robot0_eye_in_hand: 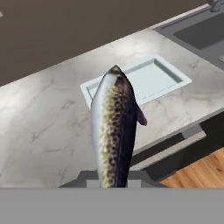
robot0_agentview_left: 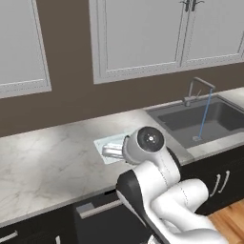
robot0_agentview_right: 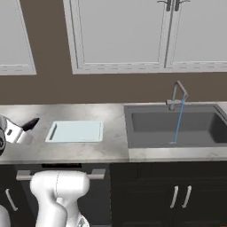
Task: Take the fish out of the fridge, briefly rinse it in the sink, and place it on the tray next to the sink.
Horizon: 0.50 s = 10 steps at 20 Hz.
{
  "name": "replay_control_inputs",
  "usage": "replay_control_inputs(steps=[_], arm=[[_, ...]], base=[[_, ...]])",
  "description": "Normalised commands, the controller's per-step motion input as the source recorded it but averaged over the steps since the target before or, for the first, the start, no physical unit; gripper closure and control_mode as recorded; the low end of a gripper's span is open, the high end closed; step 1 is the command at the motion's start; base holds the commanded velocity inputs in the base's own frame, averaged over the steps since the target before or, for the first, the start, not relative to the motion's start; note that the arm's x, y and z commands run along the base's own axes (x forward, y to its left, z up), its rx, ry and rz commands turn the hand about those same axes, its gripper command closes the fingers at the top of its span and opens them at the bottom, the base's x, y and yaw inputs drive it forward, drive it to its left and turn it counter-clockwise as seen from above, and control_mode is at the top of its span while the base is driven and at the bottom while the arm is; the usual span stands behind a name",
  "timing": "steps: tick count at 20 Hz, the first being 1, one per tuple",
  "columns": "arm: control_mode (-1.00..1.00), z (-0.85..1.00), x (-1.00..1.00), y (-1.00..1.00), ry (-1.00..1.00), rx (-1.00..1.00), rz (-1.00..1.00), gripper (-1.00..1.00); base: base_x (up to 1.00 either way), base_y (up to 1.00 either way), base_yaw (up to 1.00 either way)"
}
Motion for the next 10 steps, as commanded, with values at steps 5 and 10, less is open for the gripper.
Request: replay_control_inputs(steps=[5, 10], arm=[[-1.0, 0.05, 1.0, 0.14, 0.17, 0.23, -0.21, 1.0], [-1.0, -0.01, 1.0, -0.14, 0.38, 0.1, -0.19, 1.0]], base=[[0.0, 0.0, 0.0], [0.0, 0.0, 0.0]])
